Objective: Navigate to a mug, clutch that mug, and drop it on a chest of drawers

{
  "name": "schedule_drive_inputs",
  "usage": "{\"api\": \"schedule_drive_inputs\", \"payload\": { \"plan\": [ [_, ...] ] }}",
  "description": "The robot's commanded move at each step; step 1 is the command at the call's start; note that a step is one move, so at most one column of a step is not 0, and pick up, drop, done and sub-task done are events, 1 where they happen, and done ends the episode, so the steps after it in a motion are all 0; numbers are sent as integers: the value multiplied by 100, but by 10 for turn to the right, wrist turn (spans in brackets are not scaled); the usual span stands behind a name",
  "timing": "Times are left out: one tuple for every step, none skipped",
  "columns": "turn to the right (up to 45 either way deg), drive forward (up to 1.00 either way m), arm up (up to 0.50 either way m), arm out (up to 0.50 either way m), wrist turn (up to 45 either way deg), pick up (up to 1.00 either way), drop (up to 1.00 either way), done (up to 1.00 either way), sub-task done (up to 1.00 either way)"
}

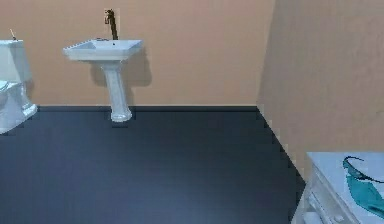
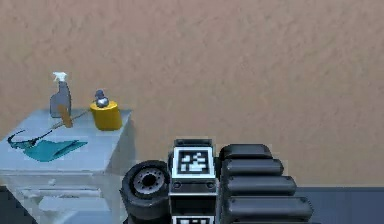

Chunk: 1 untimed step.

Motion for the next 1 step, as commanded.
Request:
{"api": "schedule_drive_inputs", "payload": {
  "plan": [
    [0,55,0,0,0,0,0,0,0]
  ]
}}
